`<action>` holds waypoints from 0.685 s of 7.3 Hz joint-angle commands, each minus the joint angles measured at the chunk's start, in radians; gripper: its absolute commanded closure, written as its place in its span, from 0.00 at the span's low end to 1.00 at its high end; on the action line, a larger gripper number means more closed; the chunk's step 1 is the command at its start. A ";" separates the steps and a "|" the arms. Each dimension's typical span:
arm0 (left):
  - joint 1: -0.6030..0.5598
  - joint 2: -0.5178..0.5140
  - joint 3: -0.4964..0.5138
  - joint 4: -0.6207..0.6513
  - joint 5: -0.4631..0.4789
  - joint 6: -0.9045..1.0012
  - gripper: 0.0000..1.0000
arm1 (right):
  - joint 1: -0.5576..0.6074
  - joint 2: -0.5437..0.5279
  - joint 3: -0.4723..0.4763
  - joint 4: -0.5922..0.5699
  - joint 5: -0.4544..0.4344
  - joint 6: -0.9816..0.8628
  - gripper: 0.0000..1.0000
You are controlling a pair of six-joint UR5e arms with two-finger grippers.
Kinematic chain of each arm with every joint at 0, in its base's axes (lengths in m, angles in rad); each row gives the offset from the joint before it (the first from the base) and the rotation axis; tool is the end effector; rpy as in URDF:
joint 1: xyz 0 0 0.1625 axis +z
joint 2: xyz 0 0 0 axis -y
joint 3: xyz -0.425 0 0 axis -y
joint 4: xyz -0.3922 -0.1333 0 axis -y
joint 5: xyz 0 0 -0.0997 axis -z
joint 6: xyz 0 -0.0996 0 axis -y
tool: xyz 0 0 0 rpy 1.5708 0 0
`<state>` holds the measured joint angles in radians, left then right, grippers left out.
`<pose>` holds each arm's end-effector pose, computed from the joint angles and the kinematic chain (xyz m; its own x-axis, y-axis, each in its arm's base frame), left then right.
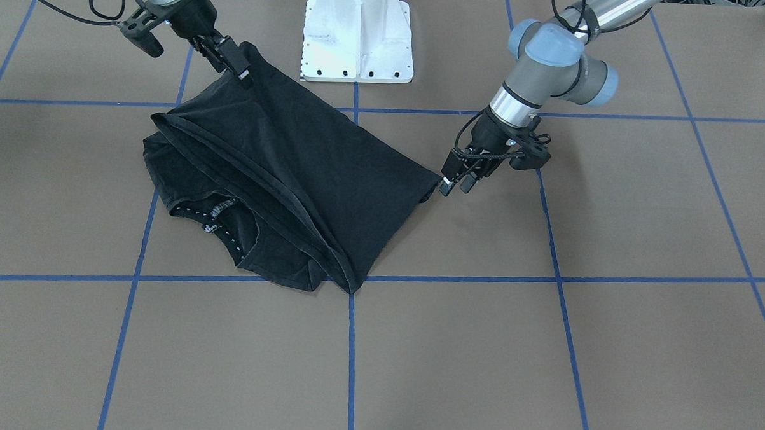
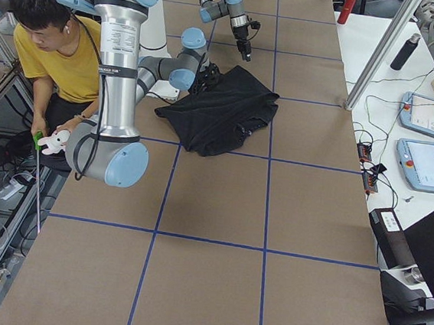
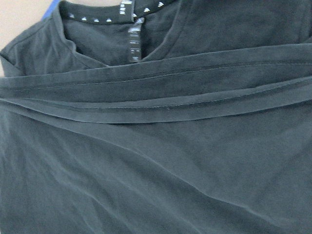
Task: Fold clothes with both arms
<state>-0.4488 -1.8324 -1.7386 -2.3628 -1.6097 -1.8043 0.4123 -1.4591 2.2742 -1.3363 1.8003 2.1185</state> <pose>0.4792 -0.3744 0.3501 0.2073 -0.3565 -0.9110 0.4611 0.8569 -0.2304 -0.3680 -0.2817 0.2612 0.2804 0.6761 0.6814 -0.4164 0.7253 -0.5483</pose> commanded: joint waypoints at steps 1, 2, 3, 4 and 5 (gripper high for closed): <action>0.055 -0.004 0.010 0.013 0.037 -0.006 0.35 | 0.048 0.178 -0.063 -0.184 -0.001 -0.037 0.00; 0.056 -0.002 0.013 0.013 0.037 -0.004 0.36 | 0.054 0.180 -0.065 -0.184 0.001 -0.038 0.00; 0.058 -0.002 0.011 0.013 0.039 -0.007 0.44 | 0.057 0.180 -0.065 -0.184 0.001 -0.038 0.00; 0.059 -0.005 0.005 0.013 0.037 -0.010 0.78 | 0.060 0.180 -0.065 -0.184 0.001 -0.038 0.00; 0.059 -0.005 -0.001 0.013 0.037 -0.009 1.00 | 0.062 0.180 -0.065 -0.185 0.001 -0.037 0.00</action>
<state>-0.3906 -1.8366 -1.7328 -2.3501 -1.5721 -1.8129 0.4708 -1.2804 2.2097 -1.5196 1.8008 2.0808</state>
